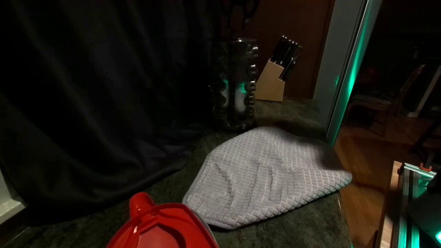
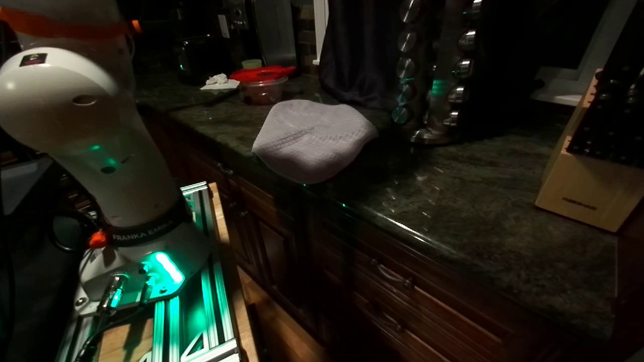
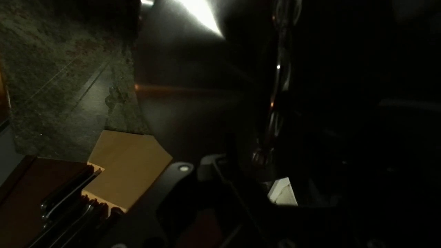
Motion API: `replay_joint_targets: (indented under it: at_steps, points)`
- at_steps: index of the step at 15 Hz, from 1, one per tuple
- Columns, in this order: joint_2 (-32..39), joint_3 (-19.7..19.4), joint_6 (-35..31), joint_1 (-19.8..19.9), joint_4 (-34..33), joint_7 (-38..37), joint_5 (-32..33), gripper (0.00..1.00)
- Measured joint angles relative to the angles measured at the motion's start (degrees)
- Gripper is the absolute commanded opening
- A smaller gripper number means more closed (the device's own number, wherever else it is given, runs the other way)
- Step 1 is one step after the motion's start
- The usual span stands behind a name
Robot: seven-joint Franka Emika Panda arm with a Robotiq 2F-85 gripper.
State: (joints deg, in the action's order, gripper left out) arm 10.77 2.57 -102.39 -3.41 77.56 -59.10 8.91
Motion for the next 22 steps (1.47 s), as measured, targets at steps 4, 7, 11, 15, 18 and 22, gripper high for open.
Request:
replay_joint_targets:
  at_steps: [4,7,11,15,18,22]
  points:
    - [-1.5,-0.9,0.1,1.2,-1.4,1.9,-0.2,1.0]
    - [-1.5,-1.6,1.6,3.4,-2.6,6.4,-2.8,1.0]
    - [-1.4,-1.5,1.6,2.9,-2.6,6.2,-2.7,1.0]
    - [-0.8,-1.3,3.3,3.2,-3.0,10.1,-7.4,1.0]
    - [1.4,-2.4,9.1,5.0,-7.1,16.4,-16.4,1.0]
    - [5.9,-4.6,22.4,10.8,-15.6,23.9,-27.7,1.0]
